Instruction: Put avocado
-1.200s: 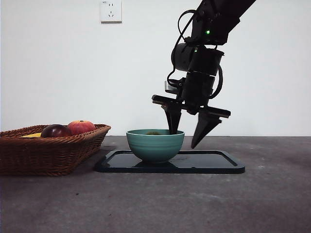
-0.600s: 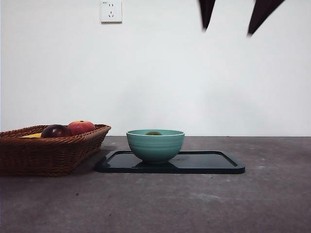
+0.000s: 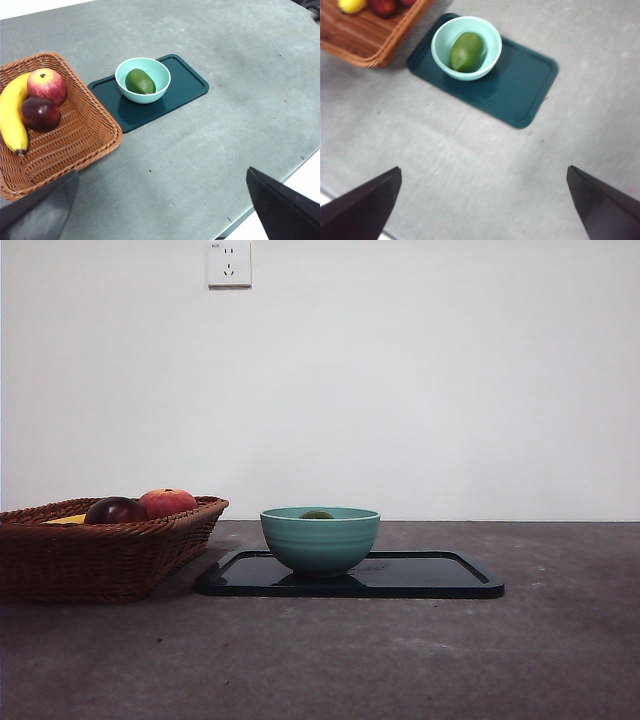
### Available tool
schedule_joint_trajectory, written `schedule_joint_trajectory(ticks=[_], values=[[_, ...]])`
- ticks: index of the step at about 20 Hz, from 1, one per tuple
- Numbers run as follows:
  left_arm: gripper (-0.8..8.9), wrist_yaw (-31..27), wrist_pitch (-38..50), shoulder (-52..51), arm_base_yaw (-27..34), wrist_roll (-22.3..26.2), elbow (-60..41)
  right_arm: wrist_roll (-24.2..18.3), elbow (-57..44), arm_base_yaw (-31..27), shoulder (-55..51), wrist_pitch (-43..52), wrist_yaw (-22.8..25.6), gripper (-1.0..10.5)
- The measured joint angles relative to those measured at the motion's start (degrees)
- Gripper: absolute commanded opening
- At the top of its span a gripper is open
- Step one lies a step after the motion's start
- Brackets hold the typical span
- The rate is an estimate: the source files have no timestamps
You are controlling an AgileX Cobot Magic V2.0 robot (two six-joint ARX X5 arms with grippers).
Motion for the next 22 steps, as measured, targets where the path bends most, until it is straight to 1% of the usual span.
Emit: schedule_joint_trajectory(ticks=[4,10,14,18,19,20,21,22], values=[[6.54,0.0,0.0,0.0,0.0,0.0,0.0,2.7,-10.8,2.4,-11.2,1.4,0.0,6.0],[6.54,0.0,0.0,0.0,0.0,0.0,0.0,4.2,-19.1,2.6,-24.5,1.7,0.1,6.0],[6.54,0.0,0.0,0.0,0.0,0.0,0.0,4.6,-20.8,2.6,-27.9,1.7,0.1,6.0],[6.47,0.0,0.0,0.0,0.0,0.0,0.0,4.6,-20.8,2.6,-28.1,1.7,0.1,6.0],[5.91,0.0,0.0,0.0,0.0,0.0,0.0,4.6,-20.8,2.6,-28.1,1.7,0.1,5.4],[3.76,0.0,0.0,0.0,0.0,0.0,0.0,4.6,-20.8,2.6,-28.1,1.7,0.1,3.6],[1.38,0.0,0.0,0.0,0.0,0.0,0.0,4.7,-20.8,2.6,-28.1,1.7,0.1,1.8],[0.32,0.0,0.0,0.0,0.0,0.0,0.0,4.7,-20.8,2.6,-28.1,1.7,0.1,-0.1]])
